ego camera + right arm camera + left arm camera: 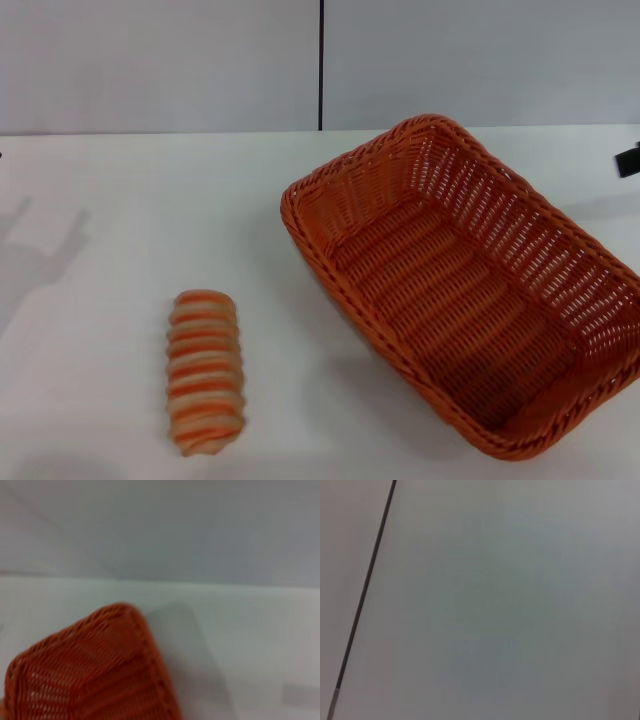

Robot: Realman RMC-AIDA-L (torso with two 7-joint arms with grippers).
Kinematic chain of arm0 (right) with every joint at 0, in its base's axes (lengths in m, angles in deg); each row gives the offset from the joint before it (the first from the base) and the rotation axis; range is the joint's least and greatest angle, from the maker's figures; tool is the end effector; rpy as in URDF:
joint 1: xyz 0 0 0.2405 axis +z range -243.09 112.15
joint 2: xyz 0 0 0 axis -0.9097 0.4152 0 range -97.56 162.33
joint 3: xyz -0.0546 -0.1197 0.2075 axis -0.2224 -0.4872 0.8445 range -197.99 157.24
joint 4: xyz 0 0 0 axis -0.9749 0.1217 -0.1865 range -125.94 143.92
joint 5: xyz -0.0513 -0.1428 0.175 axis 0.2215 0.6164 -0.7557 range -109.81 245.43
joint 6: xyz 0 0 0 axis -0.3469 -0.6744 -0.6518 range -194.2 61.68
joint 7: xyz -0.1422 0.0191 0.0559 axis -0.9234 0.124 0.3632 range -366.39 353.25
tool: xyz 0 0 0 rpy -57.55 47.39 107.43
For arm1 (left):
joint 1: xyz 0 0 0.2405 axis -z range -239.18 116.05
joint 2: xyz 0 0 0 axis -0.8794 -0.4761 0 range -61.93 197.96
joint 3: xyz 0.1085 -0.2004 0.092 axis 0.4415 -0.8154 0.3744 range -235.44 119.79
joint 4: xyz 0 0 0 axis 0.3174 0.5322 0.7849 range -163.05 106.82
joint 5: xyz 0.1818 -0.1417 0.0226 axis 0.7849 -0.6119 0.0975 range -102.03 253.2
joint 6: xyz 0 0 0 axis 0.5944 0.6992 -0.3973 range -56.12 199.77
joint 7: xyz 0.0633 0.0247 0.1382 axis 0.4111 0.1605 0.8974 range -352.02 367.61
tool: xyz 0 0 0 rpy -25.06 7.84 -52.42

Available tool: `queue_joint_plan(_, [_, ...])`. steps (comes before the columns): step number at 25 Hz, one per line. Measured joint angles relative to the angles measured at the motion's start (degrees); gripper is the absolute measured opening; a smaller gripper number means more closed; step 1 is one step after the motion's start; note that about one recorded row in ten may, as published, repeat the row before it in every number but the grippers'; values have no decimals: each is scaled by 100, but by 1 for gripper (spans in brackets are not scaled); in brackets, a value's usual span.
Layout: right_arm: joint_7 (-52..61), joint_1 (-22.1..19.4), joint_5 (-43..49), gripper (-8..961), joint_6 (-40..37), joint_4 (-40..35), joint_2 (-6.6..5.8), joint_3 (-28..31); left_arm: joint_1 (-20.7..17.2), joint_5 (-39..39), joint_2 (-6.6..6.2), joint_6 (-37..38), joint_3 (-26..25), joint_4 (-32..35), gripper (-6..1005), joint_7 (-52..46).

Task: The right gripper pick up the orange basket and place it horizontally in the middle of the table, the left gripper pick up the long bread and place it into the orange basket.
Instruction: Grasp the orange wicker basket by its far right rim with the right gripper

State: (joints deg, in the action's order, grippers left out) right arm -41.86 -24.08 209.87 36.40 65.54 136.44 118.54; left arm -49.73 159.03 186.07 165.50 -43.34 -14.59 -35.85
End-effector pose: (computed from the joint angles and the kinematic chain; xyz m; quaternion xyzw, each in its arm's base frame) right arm 0.2434 0.3947 0.1443 -0.8203 0.5509 -0.0123 0.1530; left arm -0.3742 0.2471 0.0506 -0.6987 -0.2436 -0.4307 0.5167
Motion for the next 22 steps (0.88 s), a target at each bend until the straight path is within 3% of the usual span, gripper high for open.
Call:
queue_joint_plan(4, [12,243,10,694,-256,-450,11,-407,-7,-4,-2,1,-8,-1,828,-1])
queue_joint_plan(10, [-62,369,-15,690,-935,-912,144,-1105,0,-4,-2,1,-65,10,828,-9])
queue_joint_plan(22, [-548,458,-107,682,-1516,-1030,638,-1298,-14,-3,-8,71,-86,53,828,-63])
